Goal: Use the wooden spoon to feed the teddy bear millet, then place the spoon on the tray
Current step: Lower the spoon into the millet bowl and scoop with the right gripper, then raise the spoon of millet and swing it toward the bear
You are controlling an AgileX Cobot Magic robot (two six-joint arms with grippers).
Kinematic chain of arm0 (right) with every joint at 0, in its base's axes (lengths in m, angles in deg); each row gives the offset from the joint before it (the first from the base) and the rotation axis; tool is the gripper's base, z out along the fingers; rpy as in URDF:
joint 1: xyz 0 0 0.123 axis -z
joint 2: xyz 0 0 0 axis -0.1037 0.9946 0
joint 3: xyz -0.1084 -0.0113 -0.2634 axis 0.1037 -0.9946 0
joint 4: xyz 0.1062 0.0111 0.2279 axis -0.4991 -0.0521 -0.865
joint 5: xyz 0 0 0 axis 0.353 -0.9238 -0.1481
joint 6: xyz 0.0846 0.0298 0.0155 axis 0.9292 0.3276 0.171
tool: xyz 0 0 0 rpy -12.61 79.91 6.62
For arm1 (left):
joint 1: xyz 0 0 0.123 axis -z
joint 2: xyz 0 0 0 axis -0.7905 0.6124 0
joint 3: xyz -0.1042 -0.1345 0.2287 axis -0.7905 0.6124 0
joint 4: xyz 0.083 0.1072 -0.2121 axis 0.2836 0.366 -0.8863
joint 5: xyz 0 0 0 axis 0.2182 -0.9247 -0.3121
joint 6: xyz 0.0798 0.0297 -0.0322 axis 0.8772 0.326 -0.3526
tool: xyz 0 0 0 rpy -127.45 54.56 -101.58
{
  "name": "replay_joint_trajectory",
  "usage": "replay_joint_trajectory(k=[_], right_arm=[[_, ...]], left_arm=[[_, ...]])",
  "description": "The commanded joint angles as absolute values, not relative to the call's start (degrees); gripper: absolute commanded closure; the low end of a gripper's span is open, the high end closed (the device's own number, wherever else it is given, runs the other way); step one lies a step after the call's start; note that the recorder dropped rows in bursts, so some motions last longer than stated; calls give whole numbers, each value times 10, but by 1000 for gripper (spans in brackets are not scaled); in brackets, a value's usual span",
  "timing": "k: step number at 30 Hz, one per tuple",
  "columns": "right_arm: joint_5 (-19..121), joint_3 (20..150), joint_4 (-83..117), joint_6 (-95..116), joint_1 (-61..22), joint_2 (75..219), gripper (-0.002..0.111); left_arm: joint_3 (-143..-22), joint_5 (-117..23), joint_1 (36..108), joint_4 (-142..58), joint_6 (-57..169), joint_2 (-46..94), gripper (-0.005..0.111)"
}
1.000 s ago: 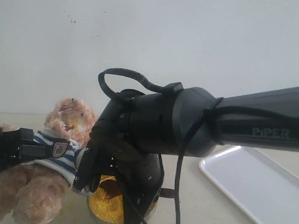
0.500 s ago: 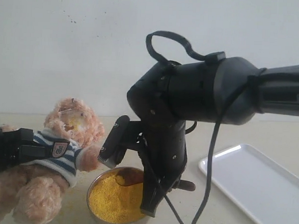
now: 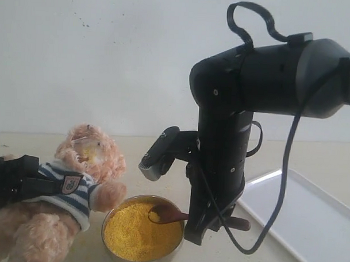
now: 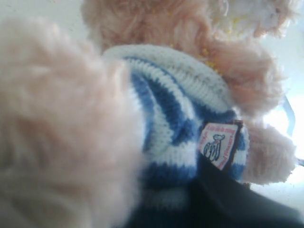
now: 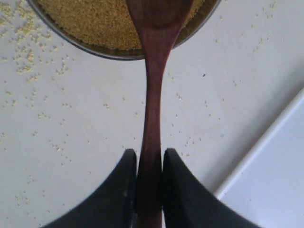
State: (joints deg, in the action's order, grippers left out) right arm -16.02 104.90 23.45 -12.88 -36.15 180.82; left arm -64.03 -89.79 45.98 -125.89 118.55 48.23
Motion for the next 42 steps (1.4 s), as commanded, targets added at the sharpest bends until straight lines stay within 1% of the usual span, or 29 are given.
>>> replay_joint_trajectory(k=[1, 6, 17, 32, 42], right_arm=[[-164, 1050, 229, -148, -357, 1786, 109], [-164, 1050, 227, -152, -357, 1785, 109], [-149, 1050, 206, -147, -357, 1785, 109], [-174, 1050, 199, -129, -357, 1785, 109], [-148, 1050, 203, -126, -357, 1785, 109]], left_arm=[[-644, -913, 460, -1228, 1152, 481, 103], [-636, -915, 460, -1218, 1141, 464, 103], [-599, -915, 460, -1172, 1125, 358, 103], [-579, -903, 460, -1182, 1125, 357, 103], [-579, -897, 461, -1183, 1125, 366, 103]])
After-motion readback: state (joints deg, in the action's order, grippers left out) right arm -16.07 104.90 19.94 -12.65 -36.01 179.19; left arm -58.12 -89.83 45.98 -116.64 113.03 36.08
